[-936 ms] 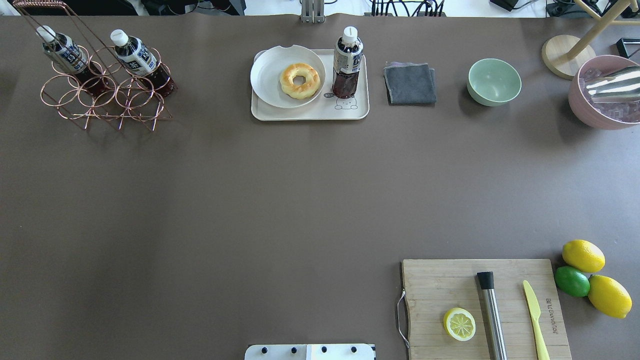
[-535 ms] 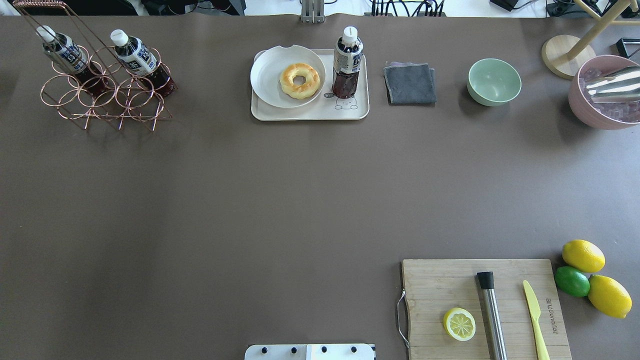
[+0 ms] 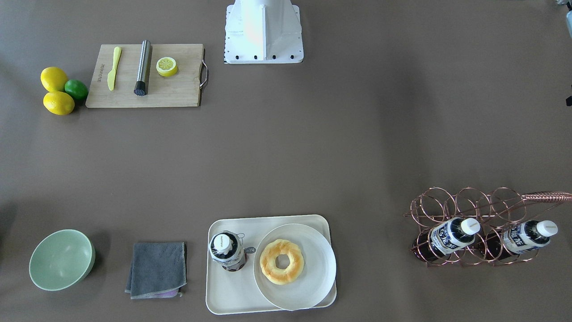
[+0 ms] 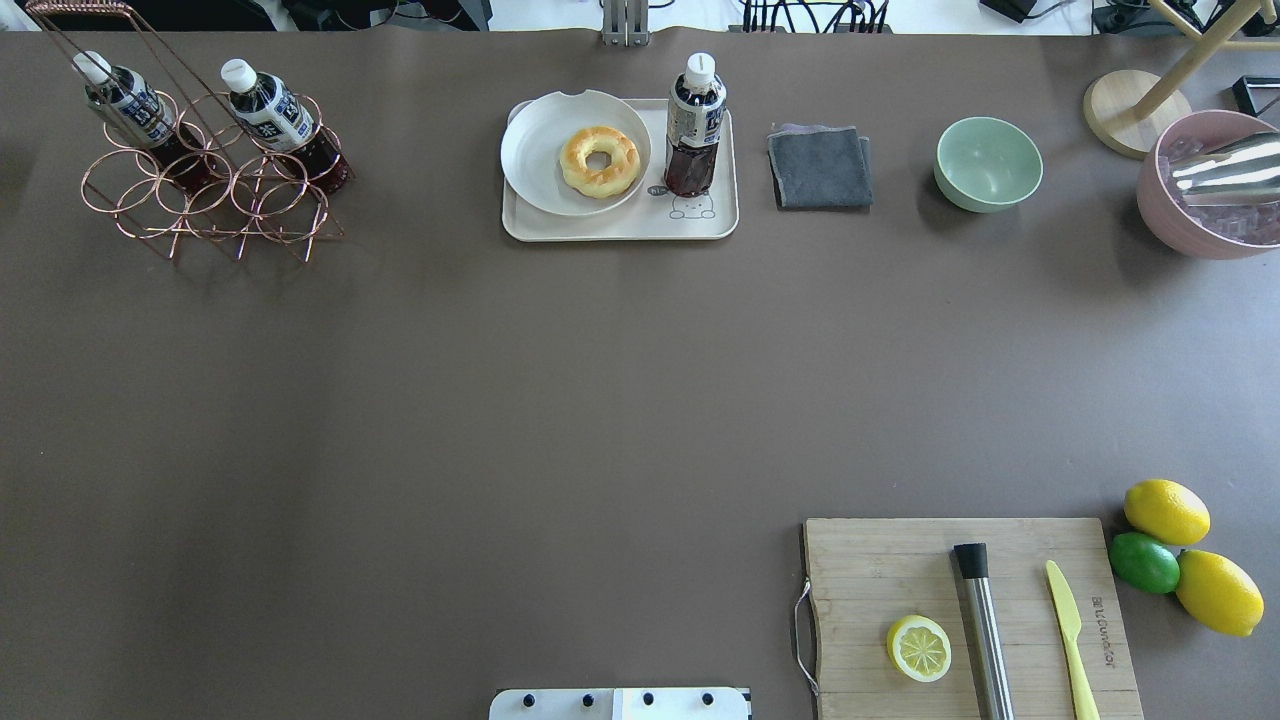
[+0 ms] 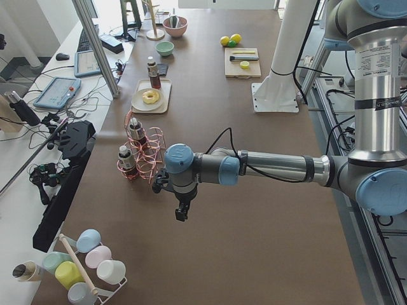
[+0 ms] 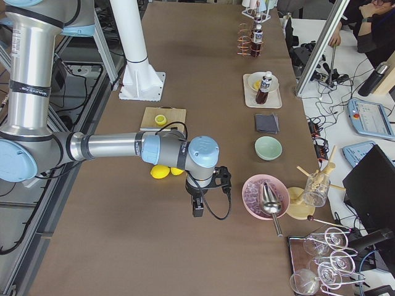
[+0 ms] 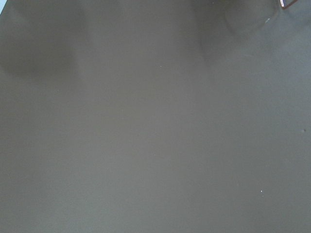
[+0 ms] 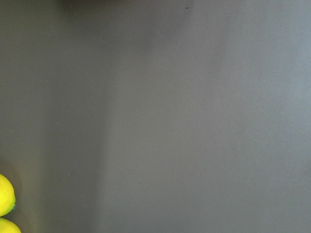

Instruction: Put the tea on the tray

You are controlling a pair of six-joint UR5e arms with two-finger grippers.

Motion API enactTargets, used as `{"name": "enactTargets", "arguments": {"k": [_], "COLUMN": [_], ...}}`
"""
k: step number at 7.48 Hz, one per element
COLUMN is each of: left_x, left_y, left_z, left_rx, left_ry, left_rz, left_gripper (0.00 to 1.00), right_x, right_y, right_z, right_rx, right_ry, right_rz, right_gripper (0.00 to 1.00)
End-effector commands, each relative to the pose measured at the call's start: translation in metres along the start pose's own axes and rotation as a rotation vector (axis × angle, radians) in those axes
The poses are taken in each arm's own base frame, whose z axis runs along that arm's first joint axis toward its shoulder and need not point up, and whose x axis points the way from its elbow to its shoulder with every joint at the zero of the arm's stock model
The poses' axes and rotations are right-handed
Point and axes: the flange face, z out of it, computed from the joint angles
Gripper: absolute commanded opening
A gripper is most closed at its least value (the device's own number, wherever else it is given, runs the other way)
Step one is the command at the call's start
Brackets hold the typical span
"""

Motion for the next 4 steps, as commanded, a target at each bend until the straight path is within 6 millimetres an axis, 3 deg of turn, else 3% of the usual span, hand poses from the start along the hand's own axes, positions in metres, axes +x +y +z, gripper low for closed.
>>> {"name": "enactTargets", "arguments": {"k": [1, 4], "left_x": [-0.0029, -0.0070], "left_y": [0.0017, 0.0030], "left_z": [0.0028, 0.0078], "left_rx": [-0.006, -0.016], "left_ry": [-0.004, 0.004], "left_rz": [-0.004, -0.017], "left_gripper": [1.00, 1.00], "right_x": [-0.0001, 0.0001], "right_y": [0.0000, 0.0008], "right_z": [0.0001, 0.0006], "right_rx": [0.000, -0.001], "right_ry": [-0.001, -0.002], "right_rz": [-0.001, 0.000], "right_gripper": [1.00, 1.00]}}
